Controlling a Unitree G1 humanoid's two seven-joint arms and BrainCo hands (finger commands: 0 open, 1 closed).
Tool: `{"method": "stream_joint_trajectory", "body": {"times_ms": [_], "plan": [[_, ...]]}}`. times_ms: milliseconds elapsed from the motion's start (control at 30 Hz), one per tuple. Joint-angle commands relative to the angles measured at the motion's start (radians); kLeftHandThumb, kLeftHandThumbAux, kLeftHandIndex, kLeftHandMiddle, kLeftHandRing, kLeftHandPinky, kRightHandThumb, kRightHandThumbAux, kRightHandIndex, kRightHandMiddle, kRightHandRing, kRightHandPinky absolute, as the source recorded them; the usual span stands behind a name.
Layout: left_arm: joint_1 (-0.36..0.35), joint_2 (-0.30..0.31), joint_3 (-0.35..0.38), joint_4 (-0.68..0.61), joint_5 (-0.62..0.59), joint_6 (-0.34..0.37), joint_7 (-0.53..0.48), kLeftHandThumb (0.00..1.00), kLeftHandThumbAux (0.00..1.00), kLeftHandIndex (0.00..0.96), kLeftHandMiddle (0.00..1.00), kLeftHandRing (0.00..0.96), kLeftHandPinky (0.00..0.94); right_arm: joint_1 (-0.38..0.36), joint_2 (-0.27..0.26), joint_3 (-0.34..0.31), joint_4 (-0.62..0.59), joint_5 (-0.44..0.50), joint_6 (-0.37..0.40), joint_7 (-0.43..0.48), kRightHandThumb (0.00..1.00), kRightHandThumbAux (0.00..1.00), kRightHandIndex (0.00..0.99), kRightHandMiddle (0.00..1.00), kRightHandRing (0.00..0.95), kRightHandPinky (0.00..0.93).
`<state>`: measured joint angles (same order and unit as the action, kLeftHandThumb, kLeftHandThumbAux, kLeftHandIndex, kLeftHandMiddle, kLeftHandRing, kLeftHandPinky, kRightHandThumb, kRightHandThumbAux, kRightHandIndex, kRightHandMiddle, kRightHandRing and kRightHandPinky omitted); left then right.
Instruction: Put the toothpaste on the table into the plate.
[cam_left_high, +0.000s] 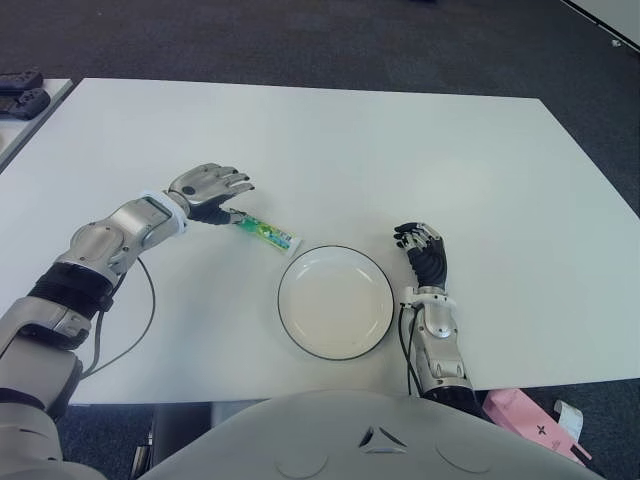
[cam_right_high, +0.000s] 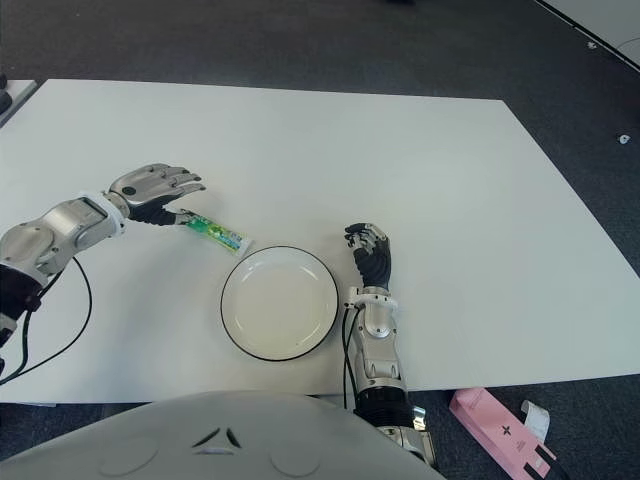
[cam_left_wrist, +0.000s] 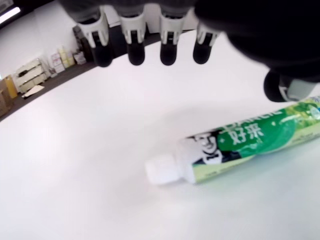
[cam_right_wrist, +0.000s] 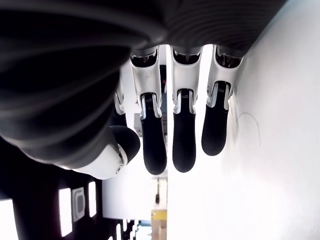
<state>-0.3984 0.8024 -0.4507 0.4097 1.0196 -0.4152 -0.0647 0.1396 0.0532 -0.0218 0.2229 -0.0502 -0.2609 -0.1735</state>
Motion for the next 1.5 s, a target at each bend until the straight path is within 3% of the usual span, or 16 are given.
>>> {"method": "stream_joint_trajectory", "body": {"times_ms": [33,700,1200,1500], "plan": [[-0.013,0.005,-0.034,0.023,0.004,-0.045,-0.009,0.469,0.146,0.000,0.000,0.000,0.000,0.024,0.013,0.000,0.010,0.000,0.030,-0.003,0.710,0.729,0.424,0.453,0.433,0.429],[0.029,0.077,-0.066,-0.083,-0.001,-0.191,-0.085,0.478,0.176,0.000,0.000,0.000,0.000,0.031,0.014,-0.002,0.000,0.005,0.026,-0.002,0.710,0.728,0.426,0.465,0.446,0.445],[0.075,0.112,-0.066,-0.203,0.032,-0.190,-0.182,0.416,0.183,0.000,0.000,0.000,0.000,0.045,0.014,0.000,-0.015,0.001,0.026,-0.005,0.710,0.728,0.426,0.457,0.438,0.437],[0.092,0.104,-0.073,-0.209,0.063,-0.180,-0.175,0.387,0.182,0.000,0.000,0.000,0.000,0.059,0.016,0.005,-0.037,-0.003,0.036,-0.009,0.710,0.728,0.424,0.454,0.441,0.439]]}}
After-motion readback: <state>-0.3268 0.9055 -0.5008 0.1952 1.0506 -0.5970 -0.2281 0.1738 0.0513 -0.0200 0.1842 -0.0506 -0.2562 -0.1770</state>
